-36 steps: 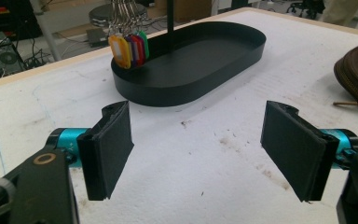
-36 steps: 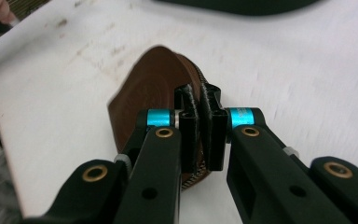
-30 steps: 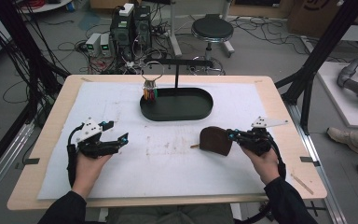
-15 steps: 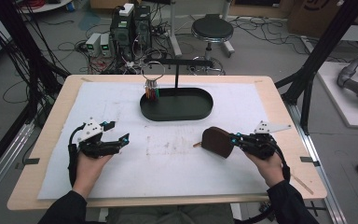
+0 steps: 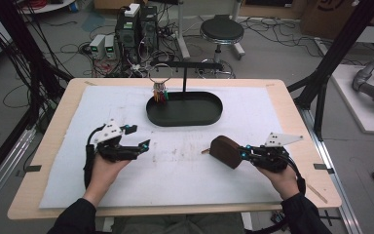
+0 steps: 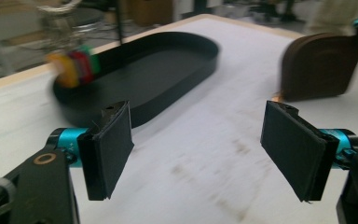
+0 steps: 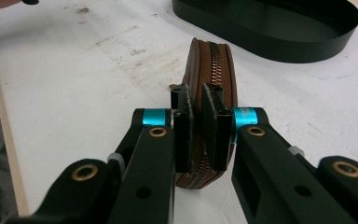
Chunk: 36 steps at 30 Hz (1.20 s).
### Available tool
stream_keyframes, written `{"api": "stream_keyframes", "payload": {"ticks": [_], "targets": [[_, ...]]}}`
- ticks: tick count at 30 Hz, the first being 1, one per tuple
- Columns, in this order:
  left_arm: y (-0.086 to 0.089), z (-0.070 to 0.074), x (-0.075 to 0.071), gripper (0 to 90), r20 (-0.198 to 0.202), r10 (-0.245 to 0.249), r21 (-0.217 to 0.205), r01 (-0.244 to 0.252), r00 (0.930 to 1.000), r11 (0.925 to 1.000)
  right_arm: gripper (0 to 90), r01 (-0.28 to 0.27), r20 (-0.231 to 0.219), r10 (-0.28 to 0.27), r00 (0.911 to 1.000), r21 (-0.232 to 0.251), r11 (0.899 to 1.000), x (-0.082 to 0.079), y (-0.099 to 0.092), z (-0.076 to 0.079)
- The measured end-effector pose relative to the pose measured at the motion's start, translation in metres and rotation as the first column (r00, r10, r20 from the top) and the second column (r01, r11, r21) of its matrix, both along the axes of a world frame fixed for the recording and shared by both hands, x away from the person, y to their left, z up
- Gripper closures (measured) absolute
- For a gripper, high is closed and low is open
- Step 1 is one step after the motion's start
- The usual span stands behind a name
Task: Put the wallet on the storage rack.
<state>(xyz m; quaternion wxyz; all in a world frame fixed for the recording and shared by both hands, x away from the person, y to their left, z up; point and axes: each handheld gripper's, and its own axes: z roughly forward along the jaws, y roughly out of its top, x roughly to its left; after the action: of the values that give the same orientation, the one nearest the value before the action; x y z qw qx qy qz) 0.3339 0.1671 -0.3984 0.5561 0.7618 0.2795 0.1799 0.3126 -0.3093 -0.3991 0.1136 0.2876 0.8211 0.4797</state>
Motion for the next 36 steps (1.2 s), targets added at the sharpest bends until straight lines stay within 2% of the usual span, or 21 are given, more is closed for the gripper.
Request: {"api": "stream_keyframes", "payload": {"ticks": [1,2,5,8,9,11,12,15,16,17,19,20,22,23,24,25,27,30,32,33,36], "targets": [[-0.018,0.003,0.005,26.4,-0.002,-0.052,0.005,0.052,0.9986,0.9986,84.0,-0.004,-0.002,0.004,1.0,-0.002,1.0,0.0,0.0,0.0],[-0.018,0.003,0.005,26.9,-0.002,-0.052,0.005,0.052,0.9986,0.9986,84.0,-0.004,-0.002,0.004,1.0,-0.002,1.0,0.0,0.0,0.0],[-0.045,0.006,0.013,27.2,-0.025,-0.122,-0.007,0.122,0.9922,0.9925,84.0,-0.012,0.002,0.012,0.9999,-0.001,1.0,0.0,0.0,0.0],[-0.074,0.007,0.02,27.9,-0.03,-0.174,0.019,0.175,0.9842,0.9844,83.9,-0.014,0.001,0.014,0.9999,0.003,1.0,0.001,-0.001,0.0],[-0.092,0.005,0.026,29.4,-0.037,-0.2,0.037,0.202,0.979,0.9787,83.9,-0.014,0.001,0.014,0.9999,0.004,1.0,0.001,-0.001,0.0],[-0.1,0.004,0.029,30.8,-0.035,-0.211,0.049,0.212,0.9769,0.9759,83.9,-0.016,0.001,0.016,0.9999,0.004,1.0,0.001,-0.002,0.0],[-0.115,-0.001,0.035,32.0,-0.053,-0.235,0.056,0.238,0.9705,0.9696,83.9,-0.017,0.0,0.017,0.9999,0.004,1.0,0.001,-0.002,0.0],[-0.127,-0.006,0.041,35.5,-0.064,-0.257,0.044,0.26,0.9642,0.9645,83.9,-0.02,0.002,0.02,0.9998,0.004,1.0,0.0,-0.002,0.0],[-0.138,-0.011,0.046,38.2,-0.092,-0.279,0.034,0.283,0.9559,0.9585,83.9,-0.02,0.001,0.02,0.9998,0.005,1.0,0.0,-0.001,0.0],[-0.138,-0.011,0.046,39.2,-0.092,-0.279,0.034,0.283,0.9559,0.9585,83.9,-0.019,-0.001,0.019,0.9998,0.005,1.0,0.0,-0.002,0.0],[-0.149,-0.016,0.053,40.1,-0.106,-0.306,0.021,0.31,0.9462,0.9506,83.9,-0.02,-0.001,0.02,0.9998,0.006,1.0,0.0,-0.002,0.0],[-0.149,-0.016,0.053,41.8,-0.106,-0.306,0.021,0.31,0.9462,0.9506,83.9,-0.021,-0.001,0.021,0.9998,0.008,1.0,0.0,-0.002,0.0],[-0.158,-0.02,0.057,44.3,-0.116,-0.33,0.016,0.334,0.937,0.9426,83.8,-0.021,-0.003,0.021,0.9998,0.008,1.0,0.0,-0.002,0.0],[-0.158,-0.02,0.057,45.3,-0.116,-0.33,0.016,0.334,0.937,0.9426,83.9,-0.02,0.001,0.02,0.9998,0.008,1.0,0.001,-0.002,-0.001],[-0.165,-0.021,0.06,48.0,-0.114,-0.353,0.017,0.357,0.9286,0.9338,83.9,-0.021,0.003,0.021,0.9998,0.008,1.0,0.001,-0.003,-0.001],[-0.165,-0.021,0.06,49.3,-0.114,-0.353,0.017,0.357,0.9286,0.9338,83.9,-0.021,0.003,0.021,0.9998,0.008,1.0,0.001,-0.003,-0.001],[-0.172,-0.023,0.062,52.1,-0.113,-0.376,0.019,0.381,0.9196,0.9245,83.8,-0.021,-0.003,0.021,0.9998,0.01,1.0,0.001,-0.003,-0.001],[-0.182,-0.026,0.065,53.1,-0.123,-0.394,0.026,0.4,0.9109,0.9163,83.8,-0.023,-0.003,0.023,0.9997,0.014,1.0,0.001,-0.004,-0.001],[-0.183,-0.028,0.065,54.2,-0.126,-0.395,0.028,0.401,0.91,0.9156,83.8,-0.025,-0.002,0.025,0.9997,0.015,1.0,0.001,-0.004,-0.001],[-0.184,-0.029,0.065,62.3,-0.125,-0.406,0.044,0.414,0.9052,0.9092,83.8,-0.025,-0.006,0.025,0.9997,0.01,1.0,0.001,-0.004,-0.001],[-0.185,-0.029,0.065,70.6,-0.114,-0.404,0.056,0.412,0.9074,0.9093,82.0,-0.02,-0.005,0.02,0.9998,0.013,1.0,0.002,-0.006,-0.002]]}}
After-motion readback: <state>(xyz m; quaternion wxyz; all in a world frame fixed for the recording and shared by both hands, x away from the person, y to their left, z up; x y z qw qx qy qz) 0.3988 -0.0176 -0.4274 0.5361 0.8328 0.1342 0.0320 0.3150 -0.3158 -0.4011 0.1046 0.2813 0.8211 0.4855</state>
